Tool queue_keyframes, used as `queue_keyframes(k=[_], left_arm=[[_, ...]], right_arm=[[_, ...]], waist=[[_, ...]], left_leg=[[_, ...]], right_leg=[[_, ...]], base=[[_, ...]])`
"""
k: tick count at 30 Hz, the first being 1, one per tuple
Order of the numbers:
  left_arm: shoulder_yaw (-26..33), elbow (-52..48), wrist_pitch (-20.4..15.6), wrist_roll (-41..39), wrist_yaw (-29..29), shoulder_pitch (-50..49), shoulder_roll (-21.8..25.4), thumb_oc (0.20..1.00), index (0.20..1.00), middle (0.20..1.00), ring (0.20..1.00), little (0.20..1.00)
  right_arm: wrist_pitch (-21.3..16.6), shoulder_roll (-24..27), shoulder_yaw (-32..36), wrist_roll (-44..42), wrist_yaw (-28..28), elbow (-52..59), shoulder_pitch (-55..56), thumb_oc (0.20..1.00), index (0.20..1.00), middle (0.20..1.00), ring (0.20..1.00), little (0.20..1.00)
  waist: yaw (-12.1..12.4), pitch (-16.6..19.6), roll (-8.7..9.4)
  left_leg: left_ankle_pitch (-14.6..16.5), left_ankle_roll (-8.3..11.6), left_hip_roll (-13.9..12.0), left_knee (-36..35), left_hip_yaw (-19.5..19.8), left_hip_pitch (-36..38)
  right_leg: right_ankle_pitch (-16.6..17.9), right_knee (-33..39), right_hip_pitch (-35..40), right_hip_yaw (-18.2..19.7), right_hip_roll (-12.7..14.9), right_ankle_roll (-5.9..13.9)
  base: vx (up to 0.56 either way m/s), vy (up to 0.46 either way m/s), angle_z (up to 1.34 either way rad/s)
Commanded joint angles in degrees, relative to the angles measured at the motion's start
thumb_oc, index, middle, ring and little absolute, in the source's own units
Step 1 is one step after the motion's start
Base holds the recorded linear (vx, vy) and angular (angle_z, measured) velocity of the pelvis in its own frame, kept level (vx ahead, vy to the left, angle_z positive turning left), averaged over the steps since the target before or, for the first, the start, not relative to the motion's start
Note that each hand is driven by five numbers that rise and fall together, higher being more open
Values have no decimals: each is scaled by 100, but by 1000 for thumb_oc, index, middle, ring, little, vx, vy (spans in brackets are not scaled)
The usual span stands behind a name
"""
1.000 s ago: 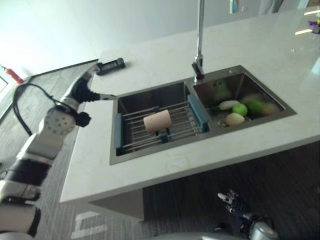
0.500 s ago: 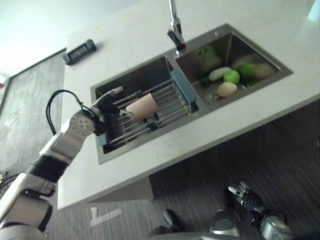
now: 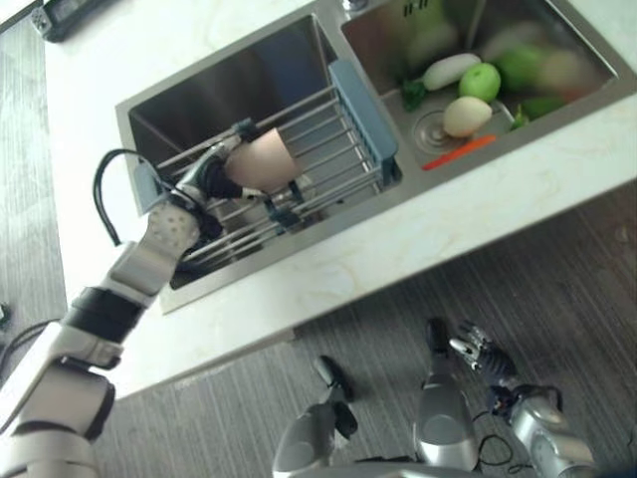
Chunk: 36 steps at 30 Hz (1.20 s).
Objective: Place the dishes in the dishwasher.
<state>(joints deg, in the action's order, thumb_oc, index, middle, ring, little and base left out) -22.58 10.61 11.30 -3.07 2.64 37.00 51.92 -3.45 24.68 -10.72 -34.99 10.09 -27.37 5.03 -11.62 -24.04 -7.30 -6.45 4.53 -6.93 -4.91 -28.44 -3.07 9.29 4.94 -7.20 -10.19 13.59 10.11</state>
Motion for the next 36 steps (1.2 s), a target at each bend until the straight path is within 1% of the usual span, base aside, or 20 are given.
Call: queue_keyframes(k=[1, 11, 18, 24, 28, 34, 35, 36], left_arm=[[192, 241, -108, 422, 333, 517, 202, 1000, 1000, 1000, 1000, 1000], [-34, 291, 8, 589, -56, 652, 218, 1000, 1000, 1000, 1000, 1000], [-258, 282, 8, 662, -275, 857, 209, 1000, 1000, 1000, 1000, 1000], [-381, 307, -19, 751, -321, 889, 171, 1000, 1000, 1000, 1000, 1000], [-460, 349, -25, 830, -271, 1016, 194, 1000, 1000, 1000, 1000, 1000], [-530, 355, 84, 987, -477, 1071, 186, 1000, 1000, 1000, 1000, 1000], [-548, 355, 69, 1008, -507, 1047, 203, 925, 925, 925, 925, 925], [-575, 362, 88, 994, -546, 1066, 217, 636, 636, 636, 636, 636]], right_arm=[[-208, -273, -115, -207, -86, 355, 81, 1000, 1000, 1000, 1000, 1000], [-232, -292, -112, -281, -230, 402, -42, 1000, 1000, 1000, 1000, 1000], [-278, -305, -124, -368, -265, 359, -142, 1000, 1000, 1000, 1000, 1000], [-352, -301, -137, -437, -263, 251, -198, 1000, 1000, 1000, 1000, 1000], [-338, -282, -148, -491, -258, 262, -226, 1000, 1000, 1000, 1000, 1000], [-382, -281, -122, -515, -250, 213, -225, 1000, 1000, 1000, 1000, 1000], [-383, -270, -103, -522, -238, 200, -235, 1000, 1000, 1000, 1000, 1000], [-376, -255, -89, -529, -226, 200, -234, 1000, 1000, 1000, 1000, 1000]], waist=[[94, 317, 197], [116, 157, 206], [125, 65, 199], [127, 25, 186], [107, -13, 192], [80, -54, 158], [77, -59, 151], [63, -73, 149]], left_leg=[[434, 314, -263, 477, 563, -417], [397, 317, -285, 464, 562, -501], [367, 321, -296, 472, 524, -570], [358, 327, -308, 490, 512, -600], [342, 343, -327, 487, 485, -623], [343, 352, -330, 498, 455, -630], [341, 359, -333, 494, 448, -627], [347, 361, -326, 486, 448, -597]], right_leg=[[-838, -930, -468, -288, 470, 384], [-811, -1010, -592, -311, 508, 402], [-783, -1069, -694, -327, 544, 415], [-768, -1091, -733, -329, 564, 418], [-753, -1105, -785, -318, 567, 424], [-743, -1120, -818, -307, 595, 435], [-737, -1111, -814, -307, 602, 437], [-759, -1122, -789, -312, 611, 442]], base=[[-41, -3, 3], [-5, 3, 4], [-5, 0, 0], [0, 0, 0], [0, 0, 0], [0, 0, 0], [0, 0, 0], [0, 0, 0]])
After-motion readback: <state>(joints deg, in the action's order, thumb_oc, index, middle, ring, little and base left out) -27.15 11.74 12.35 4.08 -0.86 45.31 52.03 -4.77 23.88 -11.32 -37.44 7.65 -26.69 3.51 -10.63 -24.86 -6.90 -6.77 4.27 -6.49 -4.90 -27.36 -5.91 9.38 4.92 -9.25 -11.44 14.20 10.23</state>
